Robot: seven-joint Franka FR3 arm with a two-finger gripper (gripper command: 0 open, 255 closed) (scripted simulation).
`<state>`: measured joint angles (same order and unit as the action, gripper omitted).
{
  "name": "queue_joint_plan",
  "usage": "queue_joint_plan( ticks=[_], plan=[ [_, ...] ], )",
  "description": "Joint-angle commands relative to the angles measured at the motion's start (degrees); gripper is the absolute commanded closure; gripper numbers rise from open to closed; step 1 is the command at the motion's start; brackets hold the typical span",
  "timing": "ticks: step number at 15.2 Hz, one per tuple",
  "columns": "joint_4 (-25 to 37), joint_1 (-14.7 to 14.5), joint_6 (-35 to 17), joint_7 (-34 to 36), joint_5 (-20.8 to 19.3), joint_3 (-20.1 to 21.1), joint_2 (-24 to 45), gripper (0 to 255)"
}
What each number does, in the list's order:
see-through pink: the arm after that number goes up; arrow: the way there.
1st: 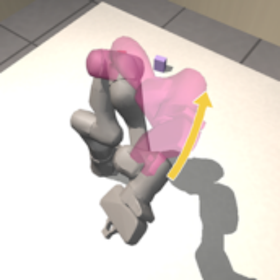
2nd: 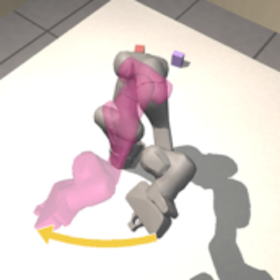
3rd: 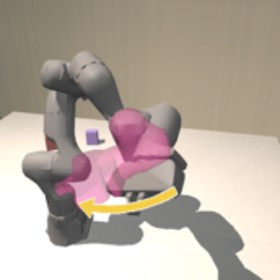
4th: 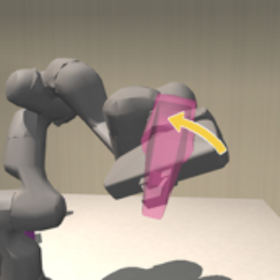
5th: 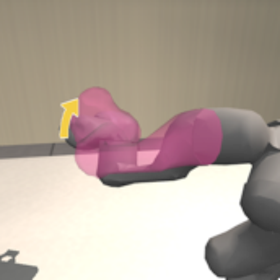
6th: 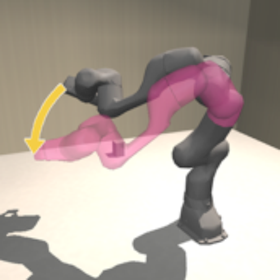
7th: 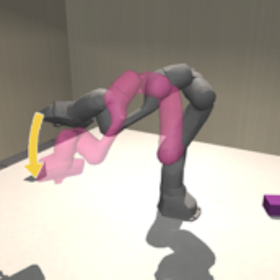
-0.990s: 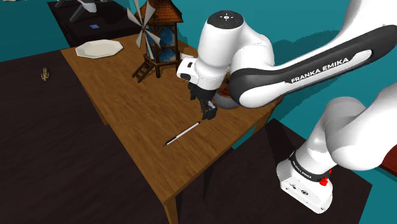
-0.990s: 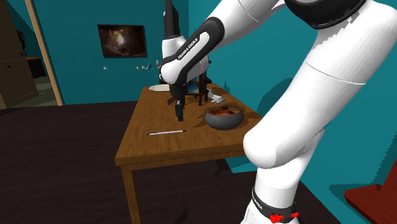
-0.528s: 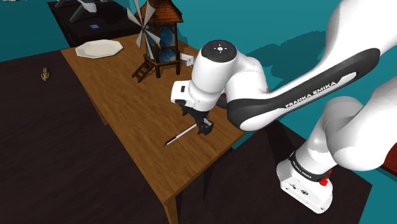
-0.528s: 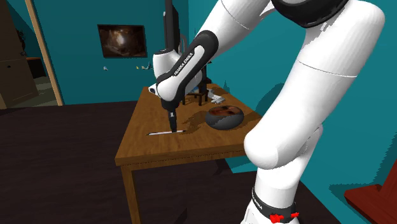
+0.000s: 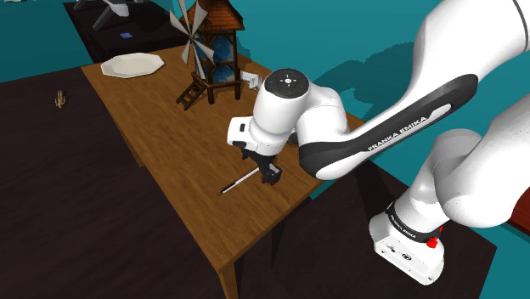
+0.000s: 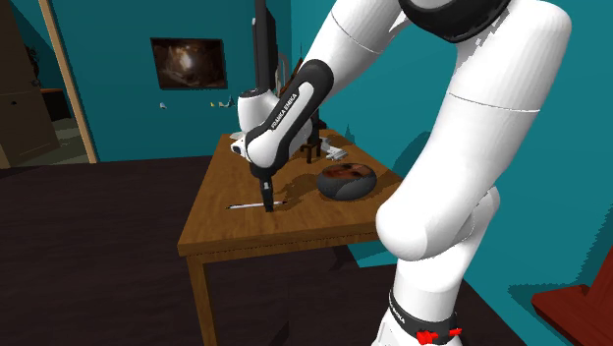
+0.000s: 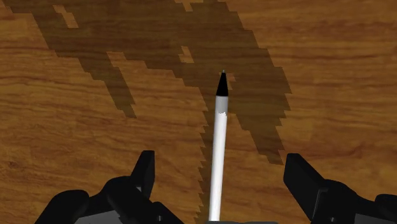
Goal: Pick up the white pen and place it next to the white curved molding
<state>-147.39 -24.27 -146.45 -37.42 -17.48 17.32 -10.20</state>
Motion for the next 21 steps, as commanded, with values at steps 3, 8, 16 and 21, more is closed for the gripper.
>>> queue_joint_plan(
  ticks=[3,8,16,21],
  plan=[
    [-0.03,0.02,-0.08,0.04,-0.05,0.00,0.04,0],
    [-0.07,0.01,-0.07,0.01,-0.02,-0.01,-0.01,255],
    [0.44,-0.40,1.51,-1.14,1.21,-0.25,-1.24,255],
    [1.89,-1.31,5.55,-3.62,3.75,-0.90,-4.14,255]
  ],
)
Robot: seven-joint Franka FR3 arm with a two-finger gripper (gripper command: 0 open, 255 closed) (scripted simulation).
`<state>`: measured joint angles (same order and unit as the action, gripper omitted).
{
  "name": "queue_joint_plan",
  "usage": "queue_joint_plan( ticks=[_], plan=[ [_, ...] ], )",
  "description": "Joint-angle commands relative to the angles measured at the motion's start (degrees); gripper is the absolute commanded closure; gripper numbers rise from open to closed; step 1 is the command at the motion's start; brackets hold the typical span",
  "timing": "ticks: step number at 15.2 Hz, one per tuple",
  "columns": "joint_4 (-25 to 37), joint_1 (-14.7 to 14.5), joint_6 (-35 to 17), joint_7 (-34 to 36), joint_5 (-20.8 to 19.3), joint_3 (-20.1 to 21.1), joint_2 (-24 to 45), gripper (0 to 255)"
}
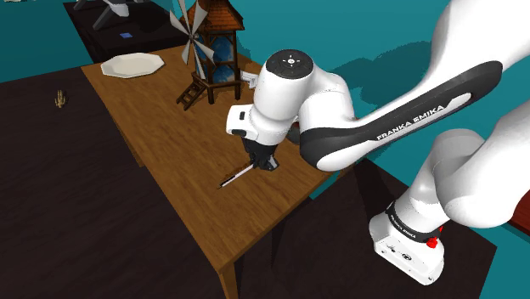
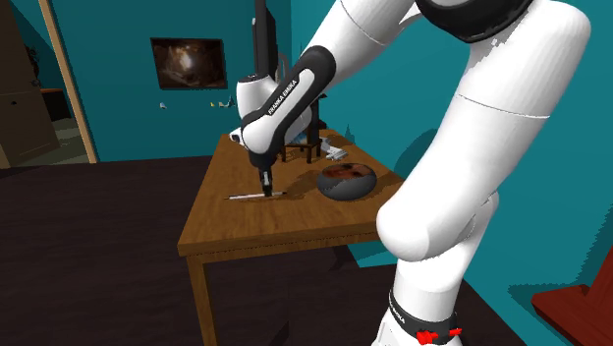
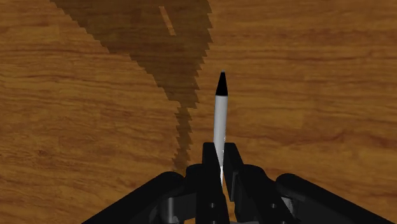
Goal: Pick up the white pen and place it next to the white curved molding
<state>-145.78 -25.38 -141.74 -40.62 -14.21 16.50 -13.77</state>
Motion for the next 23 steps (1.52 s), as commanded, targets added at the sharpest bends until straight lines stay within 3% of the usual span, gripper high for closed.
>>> queue_joint_plan(
  ticks=[1,14,23],
  plan=[
    [0.63,-0.35,1.66,-0.85,0.90,-0.22,-1.10,255],
    [6.06,-1.72,11.93,-5.01,4.46,-1.56,-6.40,255],
    [6.04,3.36,8.38,-18.45,3.16,-11.37,-5.03,255]
  ],
)
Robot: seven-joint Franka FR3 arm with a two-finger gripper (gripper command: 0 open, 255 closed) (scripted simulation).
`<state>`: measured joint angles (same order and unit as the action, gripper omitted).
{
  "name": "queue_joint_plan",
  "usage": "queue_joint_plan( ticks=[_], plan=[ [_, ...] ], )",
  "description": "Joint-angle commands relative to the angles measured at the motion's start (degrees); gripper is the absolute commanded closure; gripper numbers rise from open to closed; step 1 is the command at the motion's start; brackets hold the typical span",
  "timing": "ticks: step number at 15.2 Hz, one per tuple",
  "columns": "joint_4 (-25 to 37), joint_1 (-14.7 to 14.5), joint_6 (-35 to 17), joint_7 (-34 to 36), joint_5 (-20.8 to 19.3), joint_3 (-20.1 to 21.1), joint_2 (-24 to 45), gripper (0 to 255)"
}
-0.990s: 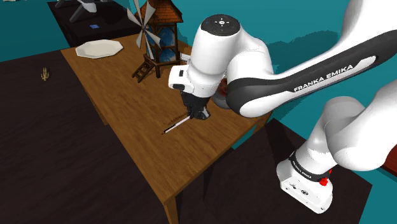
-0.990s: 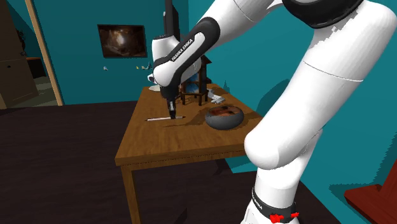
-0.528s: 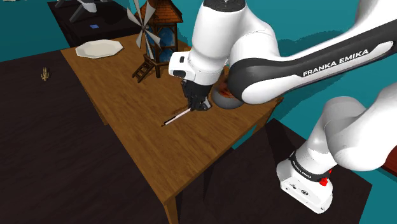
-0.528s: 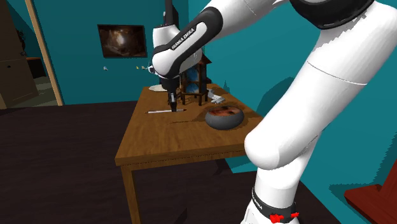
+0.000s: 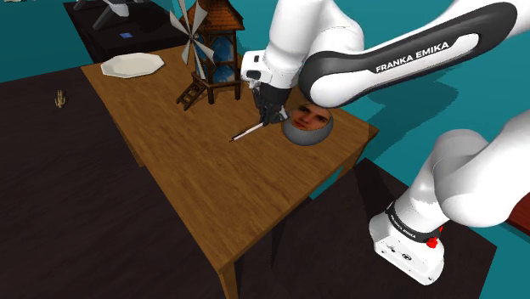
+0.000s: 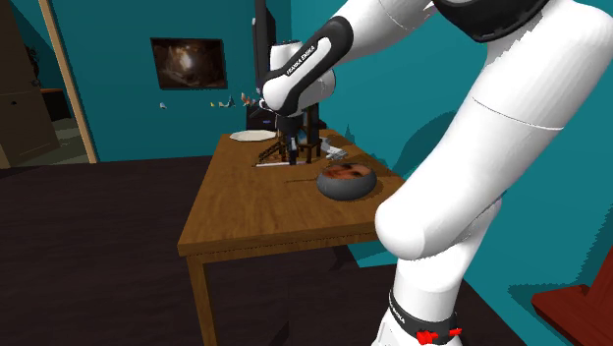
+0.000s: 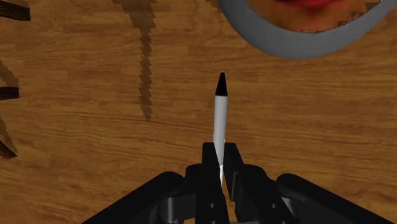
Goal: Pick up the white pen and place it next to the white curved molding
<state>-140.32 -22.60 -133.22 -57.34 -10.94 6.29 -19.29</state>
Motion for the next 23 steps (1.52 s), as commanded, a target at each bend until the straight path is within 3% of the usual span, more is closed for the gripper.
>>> queue_joint_plan(
  ticks=[1,12,23],
  plan=[
    [0.92,1.14,-0.50,-3.23,-0.19,-2.20,0.95,255],
    [9.09,6.41,-3.21,-20.11,1.52,-12.98,9.60,255],
    [25.12,11.85,-2.16,-38.04,9.71,-20.48,23.63,255]
  ],
)
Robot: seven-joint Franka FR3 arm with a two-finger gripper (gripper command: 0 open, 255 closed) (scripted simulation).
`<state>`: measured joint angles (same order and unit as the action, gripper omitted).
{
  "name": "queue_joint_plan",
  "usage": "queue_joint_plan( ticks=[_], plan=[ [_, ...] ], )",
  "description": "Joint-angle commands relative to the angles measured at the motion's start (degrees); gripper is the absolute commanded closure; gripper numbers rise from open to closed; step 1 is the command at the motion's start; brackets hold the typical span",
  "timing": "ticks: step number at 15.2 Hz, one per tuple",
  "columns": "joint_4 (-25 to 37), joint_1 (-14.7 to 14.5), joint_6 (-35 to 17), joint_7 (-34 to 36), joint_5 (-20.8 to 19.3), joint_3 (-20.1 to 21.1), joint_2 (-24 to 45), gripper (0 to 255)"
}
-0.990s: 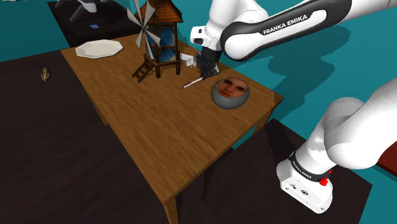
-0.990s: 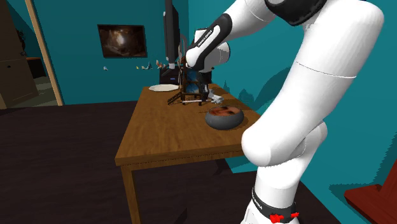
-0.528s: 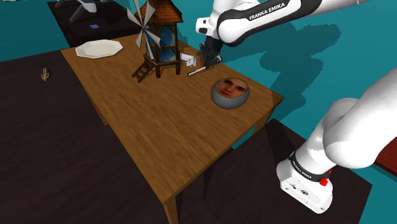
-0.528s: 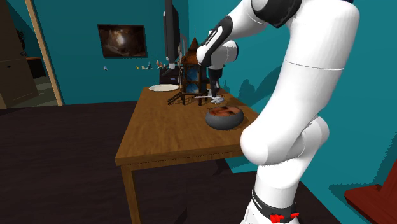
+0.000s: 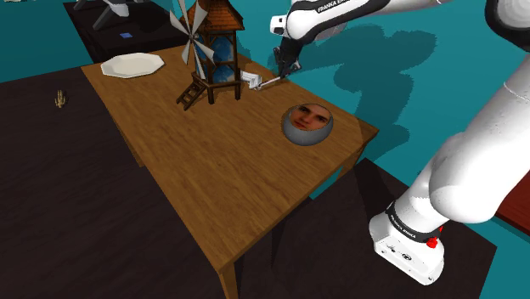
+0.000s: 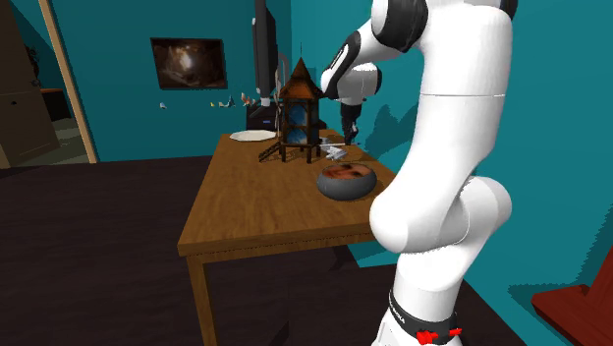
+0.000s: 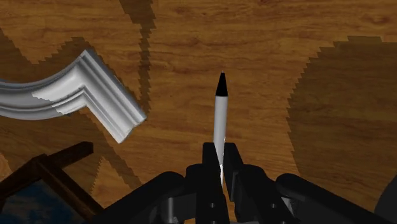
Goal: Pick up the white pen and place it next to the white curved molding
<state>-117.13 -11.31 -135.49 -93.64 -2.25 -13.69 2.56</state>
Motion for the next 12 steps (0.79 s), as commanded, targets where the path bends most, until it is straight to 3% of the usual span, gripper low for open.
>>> queue_joint_plan(
  ticks=[1,9,12],
  plan=[
    [3.81,1.24,0.50,-3.32,2.00,-0.90,3.30,255],
    [21.38,7.95,5.52,-14.04,9.26,-2.28,16.40,255],
    [19.99,8.06,3.48,-14.27,9.57,-2.08,17.08,255]
  ],
)
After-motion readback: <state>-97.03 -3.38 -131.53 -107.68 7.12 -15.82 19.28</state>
